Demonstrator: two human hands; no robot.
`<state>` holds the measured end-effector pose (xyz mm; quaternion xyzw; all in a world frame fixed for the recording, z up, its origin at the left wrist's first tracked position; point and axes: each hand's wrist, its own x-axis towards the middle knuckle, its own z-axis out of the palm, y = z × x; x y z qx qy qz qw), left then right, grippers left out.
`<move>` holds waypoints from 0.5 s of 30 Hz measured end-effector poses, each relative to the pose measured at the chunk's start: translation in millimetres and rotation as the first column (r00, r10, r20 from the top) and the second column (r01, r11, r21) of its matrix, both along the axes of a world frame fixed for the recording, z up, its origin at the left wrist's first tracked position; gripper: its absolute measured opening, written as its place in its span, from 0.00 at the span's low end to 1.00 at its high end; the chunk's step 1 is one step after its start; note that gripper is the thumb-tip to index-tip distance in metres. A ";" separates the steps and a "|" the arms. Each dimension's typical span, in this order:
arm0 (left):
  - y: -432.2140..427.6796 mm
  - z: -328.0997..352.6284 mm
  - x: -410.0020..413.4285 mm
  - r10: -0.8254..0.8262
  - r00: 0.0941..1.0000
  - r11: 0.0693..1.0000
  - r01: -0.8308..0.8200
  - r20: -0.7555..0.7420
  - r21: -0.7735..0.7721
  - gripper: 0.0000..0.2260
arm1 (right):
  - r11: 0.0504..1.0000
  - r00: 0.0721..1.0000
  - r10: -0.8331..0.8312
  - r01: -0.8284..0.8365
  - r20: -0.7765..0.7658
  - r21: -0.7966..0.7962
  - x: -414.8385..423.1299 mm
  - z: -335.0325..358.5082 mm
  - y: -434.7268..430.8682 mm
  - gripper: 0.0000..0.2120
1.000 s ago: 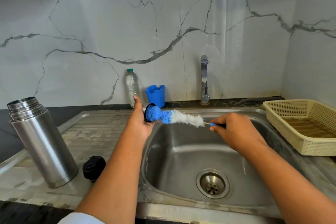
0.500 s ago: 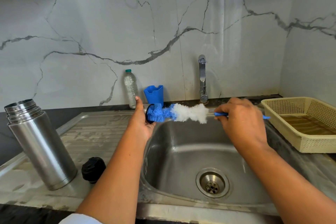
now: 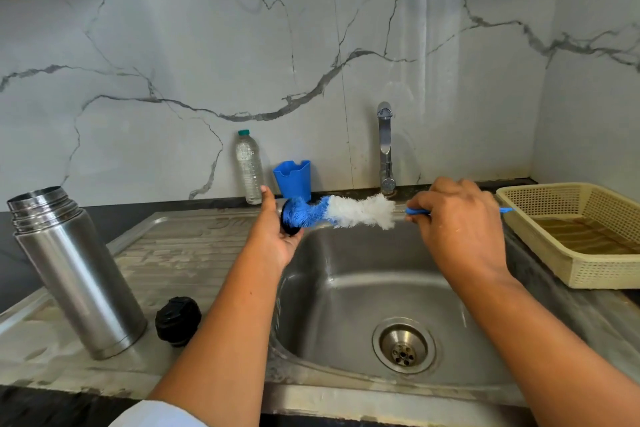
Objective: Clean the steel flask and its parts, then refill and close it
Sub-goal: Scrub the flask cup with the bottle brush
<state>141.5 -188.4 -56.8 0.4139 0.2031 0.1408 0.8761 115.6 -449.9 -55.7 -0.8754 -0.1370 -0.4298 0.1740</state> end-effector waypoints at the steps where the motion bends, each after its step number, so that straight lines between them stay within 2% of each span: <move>1: 3.1 1.4 0.7 0.016 1.000 1.000 -0.016 0.013 -0.009 0.31 | 1.000 1.000 -0.007 0.007 0.001 0.022 1.0 1.1 -2.8 0.10; 5: -7.5 0.5 -3.1 -0.060 0.998 0.997 0.060 0.011 0.046 0.31 | 1.000 1.000 0.005 -0.005 -0.002 -0.024 -1.3 -1.5 7.4 0.09; 10: 2.8 4.2 -0.7 0.022 0.998 1.000 -0.021 0.061 -0.020 0.34 | 0.999 1.000 0.012 -0.012 0.004 0.034 0.2 1.9 -4.0 0.09; 13: -8.2 0.1 -3.3 -0.035 0.999 0.999 0.033 0.038 0.035 0.32 | 0.999 1.000 0.020 -0.020 0.007 -0.031 -2.1 -0.8 7.3 0.09; 15: -8.3 2.6 -4.7 -0.006 0.999 1.000 0.005 0.045 0.012 0.32 | 0.998 0.999 0.034 -0.033 0.028 -0.047 -2.0 -1.4 6.8 0.09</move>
